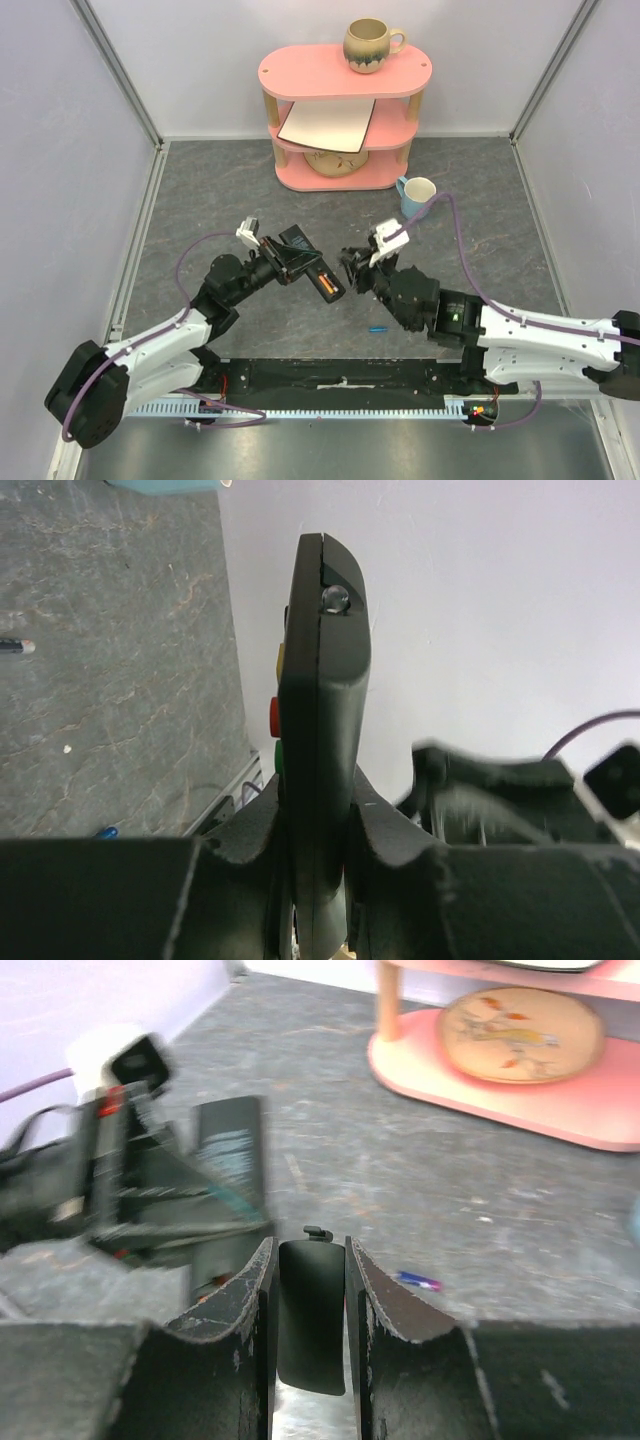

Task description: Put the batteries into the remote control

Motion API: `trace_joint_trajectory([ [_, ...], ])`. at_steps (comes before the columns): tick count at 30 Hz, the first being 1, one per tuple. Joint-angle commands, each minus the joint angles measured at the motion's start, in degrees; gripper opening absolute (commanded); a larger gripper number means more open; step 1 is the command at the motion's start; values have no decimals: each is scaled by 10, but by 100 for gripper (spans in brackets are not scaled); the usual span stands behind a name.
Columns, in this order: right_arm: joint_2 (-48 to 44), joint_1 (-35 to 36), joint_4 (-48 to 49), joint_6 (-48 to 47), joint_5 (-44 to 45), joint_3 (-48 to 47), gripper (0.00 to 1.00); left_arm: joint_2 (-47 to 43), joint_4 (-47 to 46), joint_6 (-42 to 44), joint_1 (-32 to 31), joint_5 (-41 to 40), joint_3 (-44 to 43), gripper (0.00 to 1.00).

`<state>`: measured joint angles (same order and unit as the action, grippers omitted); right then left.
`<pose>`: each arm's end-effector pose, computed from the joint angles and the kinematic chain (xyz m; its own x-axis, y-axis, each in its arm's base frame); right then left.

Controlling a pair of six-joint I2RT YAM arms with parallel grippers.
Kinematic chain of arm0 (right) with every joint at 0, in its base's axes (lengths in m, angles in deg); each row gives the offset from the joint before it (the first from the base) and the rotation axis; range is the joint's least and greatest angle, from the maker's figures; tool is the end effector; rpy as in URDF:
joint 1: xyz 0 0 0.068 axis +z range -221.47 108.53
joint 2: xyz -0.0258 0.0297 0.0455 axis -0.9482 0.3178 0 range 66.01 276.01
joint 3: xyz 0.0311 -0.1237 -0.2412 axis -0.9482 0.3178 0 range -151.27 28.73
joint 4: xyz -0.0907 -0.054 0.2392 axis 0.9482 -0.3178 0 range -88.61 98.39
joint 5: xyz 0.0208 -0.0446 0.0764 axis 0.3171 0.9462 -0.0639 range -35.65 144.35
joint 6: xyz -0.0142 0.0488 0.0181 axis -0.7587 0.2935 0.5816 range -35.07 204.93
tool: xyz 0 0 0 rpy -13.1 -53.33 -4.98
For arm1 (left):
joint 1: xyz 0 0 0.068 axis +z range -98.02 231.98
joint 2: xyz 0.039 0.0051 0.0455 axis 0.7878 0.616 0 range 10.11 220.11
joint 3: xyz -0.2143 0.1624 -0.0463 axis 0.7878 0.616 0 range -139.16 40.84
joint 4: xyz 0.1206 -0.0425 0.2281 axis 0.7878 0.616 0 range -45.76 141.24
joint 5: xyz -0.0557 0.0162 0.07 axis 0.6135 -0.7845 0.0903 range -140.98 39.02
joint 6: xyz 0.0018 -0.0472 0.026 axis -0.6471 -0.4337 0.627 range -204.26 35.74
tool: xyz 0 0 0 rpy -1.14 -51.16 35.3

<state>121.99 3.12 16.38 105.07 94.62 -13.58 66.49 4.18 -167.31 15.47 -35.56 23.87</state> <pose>0.0820 0.2110 0.3227 -0.2193 0.1935 -0.9563 -0.5212 0.8053 0.2824 0.1628 -0.1323 0.2255 -0.7803 -0.6129 -0.1240 0.1043 0.0679 -0.9922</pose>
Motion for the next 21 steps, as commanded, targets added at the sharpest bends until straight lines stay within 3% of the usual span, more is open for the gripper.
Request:
trace_joint_trajectory([
  [1,11,-81,-217,44,1,-52,0,-56,21,39,-2,-23,35,2],
  [5,54,-247,-254,88,-174,-1,0,-109,27,36,-2,-29,76,2],
  [8,149,-296,-259,99,-244,23,0,-133,28,34,-2,-22,93,2],
  [21,291,-332,-217,124,-268,7,0,-175,42,47,-2,-7,106,2],
])
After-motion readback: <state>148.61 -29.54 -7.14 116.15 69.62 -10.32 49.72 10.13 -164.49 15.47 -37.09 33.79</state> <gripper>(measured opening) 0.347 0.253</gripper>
